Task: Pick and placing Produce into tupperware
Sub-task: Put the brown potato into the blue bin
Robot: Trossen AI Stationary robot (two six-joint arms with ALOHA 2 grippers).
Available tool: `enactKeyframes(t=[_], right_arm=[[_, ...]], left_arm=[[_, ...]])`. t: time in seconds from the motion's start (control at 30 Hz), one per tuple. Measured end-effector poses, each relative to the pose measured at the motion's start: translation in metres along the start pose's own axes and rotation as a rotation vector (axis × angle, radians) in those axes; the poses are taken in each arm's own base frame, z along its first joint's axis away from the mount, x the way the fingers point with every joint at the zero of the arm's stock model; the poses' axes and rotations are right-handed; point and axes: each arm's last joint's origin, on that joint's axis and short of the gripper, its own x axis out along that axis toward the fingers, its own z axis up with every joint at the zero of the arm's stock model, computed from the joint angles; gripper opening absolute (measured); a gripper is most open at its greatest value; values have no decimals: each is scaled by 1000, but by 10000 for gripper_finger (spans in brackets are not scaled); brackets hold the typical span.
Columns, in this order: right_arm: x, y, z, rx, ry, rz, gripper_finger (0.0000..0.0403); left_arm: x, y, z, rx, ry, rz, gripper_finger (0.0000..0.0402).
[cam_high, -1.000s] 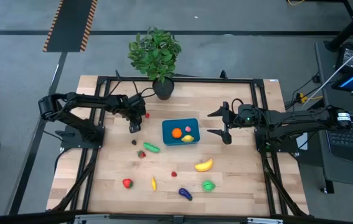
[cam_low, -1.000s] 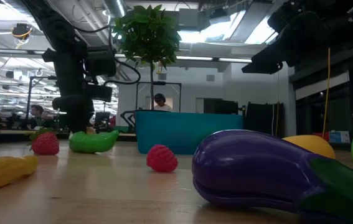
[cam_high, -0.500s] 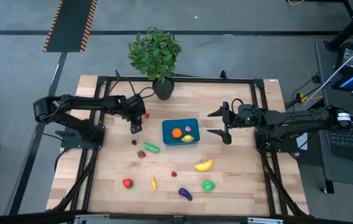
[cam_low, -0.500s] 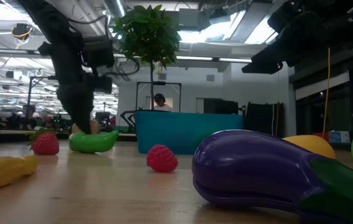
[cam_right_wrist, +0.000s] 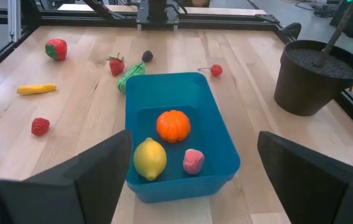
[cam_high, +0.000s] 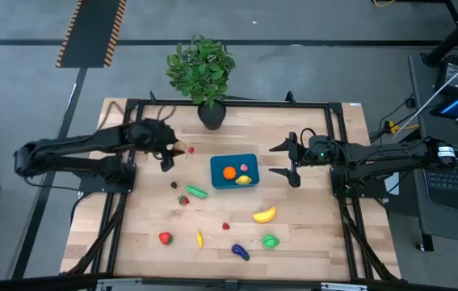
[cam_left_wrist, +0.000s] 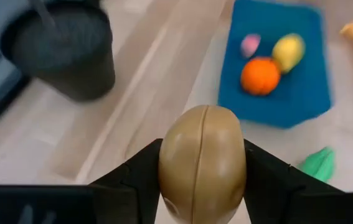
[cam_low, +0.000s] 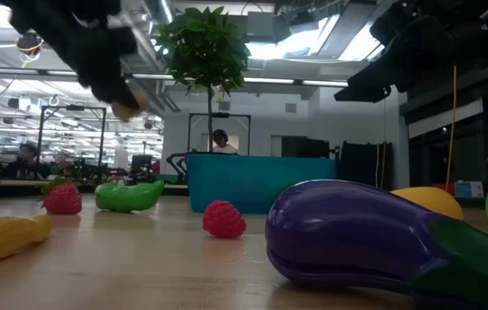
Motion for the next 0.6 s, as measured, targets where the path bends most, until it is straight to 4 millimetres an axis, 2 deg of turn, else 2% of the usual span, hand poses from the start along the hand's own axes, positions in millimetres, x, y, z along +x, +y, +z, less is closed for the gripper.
enactKeyframes(t=[0.17, 0.33, 0.43, 0.6], right_arm=[[0, 0, 0, 0, 0, 0, 348], [0, 0, 0, 0, 0, 0, 348], [0, 0, 0, 0, 0, 0, 348], [0, 0, 0, 0, 0, 0, 348]], left_arm=[[-27, -9, 1, 3, -132, -14, 169], [-43, -19, 1, 42, -230, -46, 169], [-45, -25, 1, 65, -287, -87, 169], [-37, -35, -6, 135, -319, -142, 169]])
